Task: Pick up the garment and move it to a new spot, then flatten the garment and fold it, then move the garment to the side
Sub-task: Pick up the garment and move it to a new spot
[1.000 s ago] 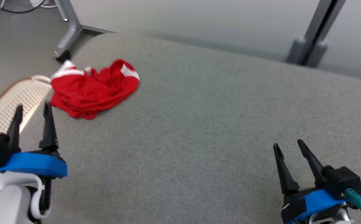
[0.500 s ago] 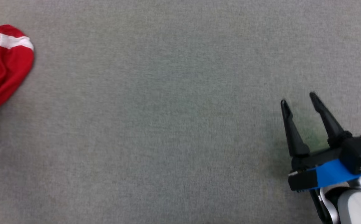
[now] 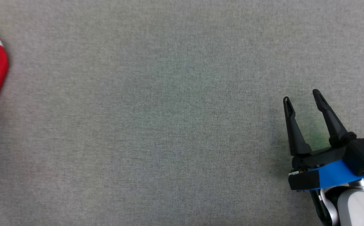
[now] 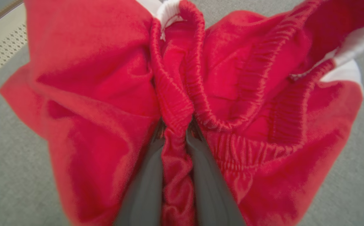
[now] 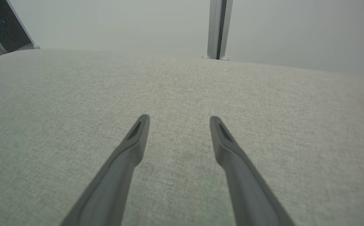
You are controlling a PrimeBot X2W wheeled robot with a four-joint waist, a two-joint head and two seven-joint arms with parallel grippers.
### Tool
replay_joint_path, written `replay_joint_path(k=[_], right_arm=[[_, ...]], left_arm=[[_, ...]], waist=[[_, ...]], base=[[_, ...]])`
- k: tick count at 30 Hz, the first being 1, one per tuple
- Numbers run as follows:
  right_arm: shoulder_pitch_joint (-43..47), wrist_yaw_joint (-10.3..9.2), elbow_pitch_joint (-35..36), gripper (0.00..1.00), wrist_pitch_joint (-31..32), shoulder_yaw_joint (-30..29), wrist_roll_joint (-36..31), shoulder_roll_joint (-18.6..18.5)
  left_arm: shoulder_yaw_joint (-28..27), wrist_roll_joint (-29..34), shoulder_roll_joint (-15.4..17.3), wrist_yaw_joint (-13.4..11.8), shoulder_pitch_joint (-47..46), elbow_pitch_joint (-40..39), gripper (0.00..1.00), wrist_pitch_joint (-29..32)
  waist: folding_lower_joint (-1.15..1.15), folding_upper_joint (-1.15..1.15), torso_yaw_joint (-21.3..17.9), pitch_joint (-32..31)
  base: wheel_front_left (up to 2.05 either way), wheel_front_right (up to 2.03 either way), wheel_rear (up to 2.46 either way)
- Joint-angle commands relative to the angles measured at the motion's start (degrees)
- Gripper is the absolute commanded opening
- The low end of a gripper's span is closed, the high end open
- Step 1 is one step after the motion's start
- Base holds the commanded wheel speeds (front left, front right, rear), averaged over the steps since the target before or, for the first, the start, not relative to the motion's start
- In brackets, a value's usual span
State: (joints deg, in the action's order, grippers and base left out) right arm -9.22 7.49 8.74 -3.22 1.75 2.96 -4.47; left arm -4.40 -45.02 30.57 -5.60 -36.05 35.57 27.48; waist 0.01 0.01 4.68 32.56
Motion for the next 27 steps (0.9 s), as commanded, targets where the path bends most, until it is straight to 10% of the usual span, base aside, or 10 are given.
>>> replay_joint_path(k=[1,13,27], right_arm=[[-0.72,0.01,-0.28,1.00,-0.56,0.19,0.50,0.19],[1.64,0.01,-8.06,1.00,-4.15,1.41,3.86,1.42],[5.88,0.01,-10.56,1.00,-5.02,1.46,7.33,1.55]], left_arm=[[1.45,0.32,-1.45,-0.21,2.48,0.37,0.00,0.46],[5.21,5.90,5.16,4.44,-3.77,-17.27,0.00,-2.77],[21.04,3.96,-4.12,8.43,-8.18,-37.81,0.00,9.10]], waist=[[-0.01,-0.01,-0.28,-1.11],[-0.01,-0.01,-1.39,-17.29],[-0.01,-0.01,-10.11,-27.93]], base=[[0.00,0.00,0.00],[0.00,0.00,0.00],[0.00,0.00,0.00]])
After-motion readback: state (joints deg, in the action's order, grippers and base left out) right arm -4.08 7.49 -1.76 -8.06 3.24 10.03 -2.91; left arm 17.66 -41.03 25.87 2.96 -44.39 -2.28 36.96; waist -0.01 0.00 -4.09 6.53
